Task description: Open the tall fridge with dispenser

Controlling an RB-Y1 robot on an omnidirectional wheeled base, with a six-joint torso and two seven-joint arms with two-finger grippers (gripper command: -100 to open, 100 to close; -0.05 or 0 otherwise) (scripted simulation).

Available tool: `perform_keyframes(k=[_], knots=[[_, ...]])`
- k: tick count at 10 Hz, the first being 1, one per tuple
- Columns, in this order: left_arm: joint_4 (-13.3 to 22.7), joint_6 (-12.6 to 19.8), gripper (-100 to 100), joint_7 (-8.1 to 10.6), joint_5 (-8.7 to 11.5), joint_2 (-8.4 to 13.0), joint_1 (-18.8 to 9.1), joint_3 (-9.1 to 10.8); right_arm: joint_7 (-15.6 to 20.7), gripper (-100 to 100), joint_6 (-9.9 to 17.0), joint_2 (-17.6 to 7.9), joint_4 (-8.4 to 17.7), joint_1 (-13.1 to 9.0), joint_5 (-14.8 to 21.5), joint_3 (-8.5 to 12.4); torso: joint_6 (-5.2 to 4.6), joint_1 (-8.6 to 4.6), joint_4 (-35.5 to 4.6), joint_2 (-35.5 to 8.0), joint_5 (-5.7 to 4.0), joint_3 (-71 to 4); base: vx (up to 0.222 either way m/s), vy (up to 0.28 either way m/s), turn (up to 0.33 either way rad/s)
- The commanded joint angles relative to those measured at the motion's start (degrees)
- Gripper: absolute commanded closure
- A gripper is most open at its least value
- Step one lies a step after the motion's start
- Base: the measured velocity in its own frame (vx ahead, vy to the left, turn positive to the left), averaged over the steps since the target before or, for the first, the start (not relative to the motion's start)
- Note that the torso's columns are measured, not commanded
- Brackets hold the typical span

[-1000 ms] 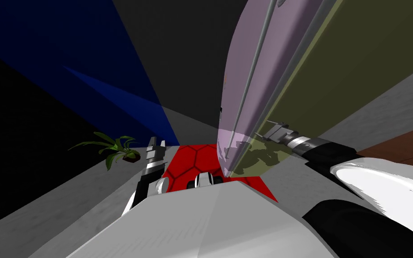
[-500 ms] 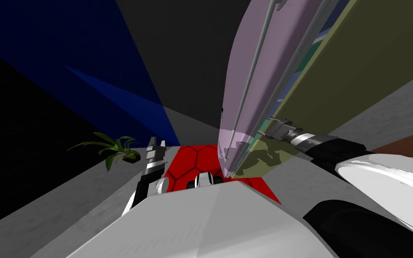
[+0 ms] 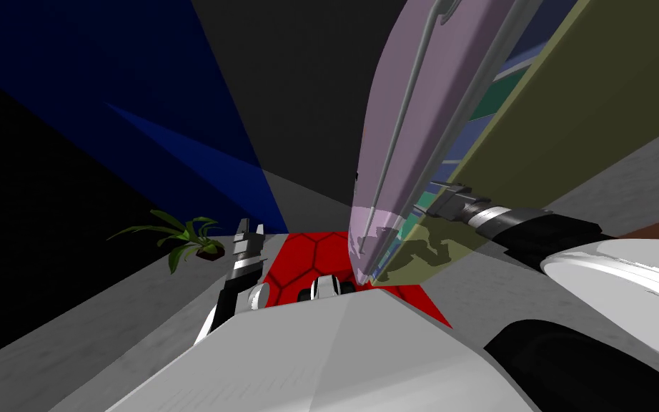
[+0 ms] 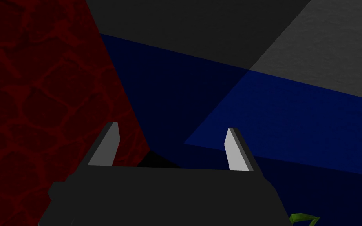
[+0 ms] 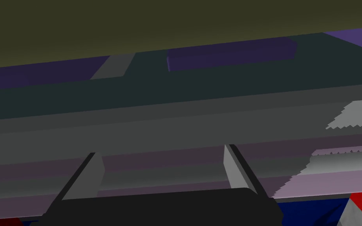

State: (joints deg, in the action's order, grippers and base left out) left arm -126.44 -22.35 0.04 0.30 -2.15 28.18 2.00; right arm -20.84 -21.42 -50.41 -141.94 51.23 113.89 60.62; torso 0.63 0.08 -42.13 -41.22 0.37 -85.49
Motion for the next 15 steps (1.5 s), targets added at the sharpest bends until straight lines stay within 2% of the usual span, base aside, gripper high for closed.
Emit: perform_keyframes(k=[1, 3, 4, 5, 7, 9, 11, 15], knots=[[0.00, 0.00, 0, 0.00, 0.00, 0.00, 0.00, 0.00, -0.73, -100, 0.63, -1.10, -0.02, -0.77, 2.59, 1.29, 0.05, 0.09, 0.01, 0.08, 0.06, -0.07, 0.020, 0.038, -0.017], [0.00, 0.00, 0, 0.00, 0.00, 0.00, 0.00, 0.00, -0.99, -100, -0.69, -0.89, 0.03, -0.53, 2.46, 0.26, -0.06, 0.09, 0.11, 0.00, -0.08, 0.04, -0.021, 0.011, -0.047], [0.00, 0.00, 0, 0.00, 0.00, 0.00, 0.00, 0.00, -1.27, 100, -1.21, -1.21, 0.88, -0.81, 1.96, 0.90, -0.20, -0.10, 0.11, -0.21, -0.27, 0.25, 0.061, -0.004, -0.017], [0.00, 0.00, 0, 0.00, 0.00, 0.00, 0.01, 0.00, -1.22, 100, -1.40, -0.94, 0.27, -0.46, 2.22, 0.23, -0.13, -0.27, 0.07, -0.01, -0.24, 0.11, 0.018, 0.005, -0.056], [0.00, 0.00, 0, 0.00, 0.00, -0.01, 0.02, 0.00, -1.09, 100, -1.95, -0.52, 1.20, 0.00, 2.26, 0.57, -0.19, 0.45, 0.03, -0.10, 0.01, 0.15, 0.068, 0.174, -0.105], [0.00, 0.00, 0, 0.00, 0.00, -0.03, 0.01, -0.02, -0.69, 100, -2.10, 0.11, 3.13, 0.37, 2.48, 1.76, 0.04, 0.96, 0.06, -0.02, 0.27, 0.06, 0.144, 0.302, -0.073], [-0.01, -0.01, 0, 0.00, 0.00, -0.02, 0.01, -0.02, -0.48, 100, -2.17, 0.42, 4.09, 0.56, 2.60, 2.36, 0.20, 0.23, 0.07, 0.09, 0.18, -0.13, 0.116, 0.267, -0.054], [-0.01, 0.00, 0, 0.00, 0.00, -0.02, 0.01, -0.02, 0.13, 100, -2.39, 1.36, 6.98, 1.12, 2.94, 4.15, 0.09, -0.02, 0.09, 0.07, 0.02, -0.08, 0.131, 0.282, -0.068]])
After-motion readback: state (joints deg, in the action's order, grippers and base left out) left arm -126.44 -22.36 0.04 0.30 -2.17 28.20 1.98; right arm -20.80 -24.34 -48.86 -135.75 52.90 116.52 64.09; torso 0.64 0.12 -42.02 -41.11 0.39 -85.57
